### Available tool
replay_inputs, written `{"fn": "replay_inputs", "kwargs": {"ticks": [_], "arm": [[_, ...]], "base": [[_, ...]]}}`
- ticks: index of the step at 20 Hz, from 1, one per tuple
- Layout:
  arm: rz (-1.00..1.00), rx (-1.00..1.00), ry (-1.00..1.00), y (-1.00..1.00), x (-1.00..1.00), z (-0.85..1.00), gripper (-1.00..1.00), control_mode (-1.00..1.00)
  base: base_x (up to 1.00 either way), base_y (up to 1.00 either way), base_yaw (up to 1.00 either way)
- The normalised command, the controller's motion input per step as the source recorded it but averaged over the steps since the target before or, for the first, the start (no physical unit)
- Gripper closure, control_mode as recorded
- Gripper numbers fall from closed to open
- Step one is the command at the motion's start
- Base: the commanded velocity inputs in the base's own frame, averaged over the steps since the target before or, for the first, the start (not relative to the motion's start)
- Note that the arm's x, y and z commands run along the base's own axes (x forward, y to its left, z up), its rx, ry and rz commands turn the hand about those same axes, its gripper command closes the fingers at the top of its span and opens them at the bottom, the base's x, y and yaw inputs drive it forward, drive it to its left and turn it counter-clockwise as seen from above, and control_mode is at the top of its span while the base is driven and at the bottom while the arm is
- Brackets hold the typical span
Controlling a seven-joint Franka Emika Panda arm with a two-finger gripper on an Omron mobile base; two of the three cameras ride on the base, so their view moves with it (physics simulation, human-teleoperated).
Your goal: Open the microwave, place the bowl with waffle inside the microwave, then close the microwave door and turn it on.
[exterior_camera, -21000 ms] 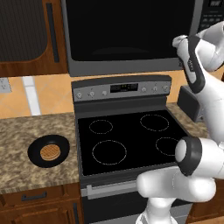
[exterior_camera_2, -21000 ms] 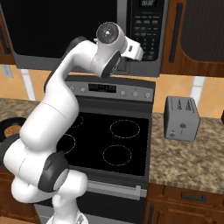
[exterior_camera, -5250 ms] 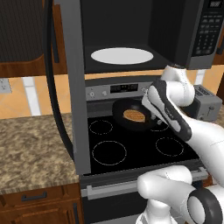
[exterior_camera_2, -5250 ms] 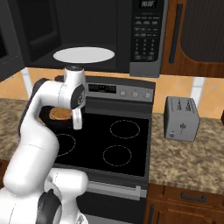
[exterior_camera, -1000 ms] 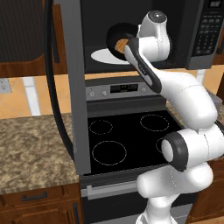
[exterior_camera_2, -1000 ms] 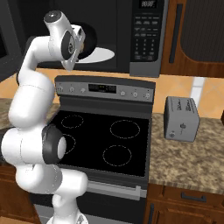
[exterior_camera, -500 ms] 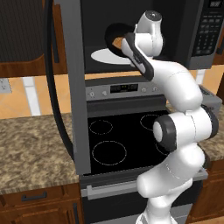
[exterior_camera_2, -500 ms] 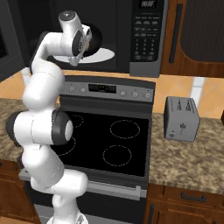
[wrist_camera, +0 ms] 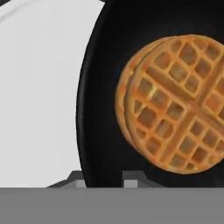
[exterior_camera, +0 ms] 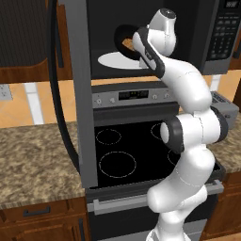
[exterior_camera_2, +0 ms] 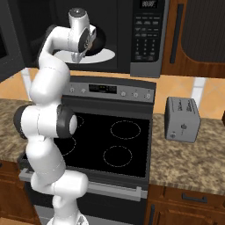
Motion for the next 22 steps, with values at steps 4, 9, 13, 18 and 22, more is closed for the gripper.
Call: {"fn": "replay_inputs", "kwargs": {"ticks": [4,9,13,18,22], "arm": [[0.0,0.05,0.0,0.0,0.33,-0.45,-1.0,-1.0],[0.01,0.06,0.0,0.0,0.25,-0.28,-1.0,-1.0],[0.01,0.13,-0.36,0.0,-0.19,0.09,-1.0,-1.0],[0.0,0.05,-0.67,-0.03,-1.0,-0.05,-1.0,-1.0],[0.0,-0.07,-0.63,0.0,-1.0,-0.14,-1.0,-1.0]], "base": [[0.0,0.0,0.0],[0.0,0.0,0.0],[0.0,0.0,0.0],[0.0,0.0,0.0],[0.0,0.0,0.0]]}}
